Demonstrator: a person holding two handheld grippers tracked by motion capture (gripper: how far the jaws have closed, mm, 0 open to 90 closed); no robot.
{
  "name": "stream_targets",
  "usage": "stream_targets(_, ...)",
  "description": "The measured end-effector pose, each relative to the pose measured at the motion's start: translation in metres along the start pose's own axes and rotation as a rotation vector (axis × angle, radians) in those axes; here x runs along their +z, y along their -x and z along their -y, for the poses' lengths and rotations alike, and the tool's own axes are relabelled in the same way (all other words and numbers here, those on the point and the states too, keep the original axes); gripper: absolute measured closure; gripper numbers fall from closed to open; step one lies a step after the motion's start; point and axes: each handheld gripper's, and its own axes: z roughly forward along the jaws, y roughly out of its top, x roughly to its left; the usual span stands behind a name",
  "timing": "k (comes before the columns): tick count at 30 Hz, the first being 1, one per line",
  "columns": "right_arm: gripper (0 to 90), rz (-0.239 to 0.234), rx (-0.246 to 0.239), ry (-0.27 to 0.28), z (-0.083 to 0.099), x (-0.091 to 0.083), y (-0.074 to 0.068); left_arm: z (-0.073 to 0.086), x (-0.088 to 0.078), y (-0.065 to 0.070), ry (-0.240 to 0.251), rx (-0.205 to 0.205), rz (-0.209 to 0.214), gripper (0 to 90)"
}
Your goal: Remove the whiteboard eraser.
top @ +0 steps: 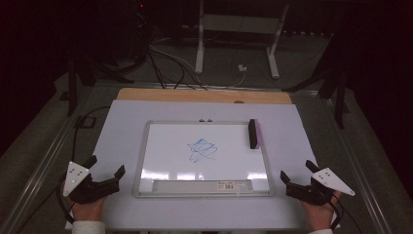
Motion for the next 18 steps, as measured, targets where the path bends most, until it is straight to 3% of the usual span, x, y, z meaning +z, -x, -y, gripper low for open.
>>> stream_targets(6, 0.4, 0.016, 0.011, -0.001, -0.0003, -0.0015, 0.0015, 0.0011, -0.0009, -0.0007, 0.006, -0.004, -0.007, 0.5)
stream_targets(10, 0.4, 0.011, 0.046, 0.006, -0.0011, -0.0025, 0.0036, 0.0038, -0.0002, -0.002, -0.008, -0.009, -0.014, 0.6)
stream_targets(18, 0.4, 0.01, 0.044, 0.003, -0.0016, -0.001, 0.004, 0.0063, -0.0005, -0.004, -0.017, -0.009, -0.032, 0.6)
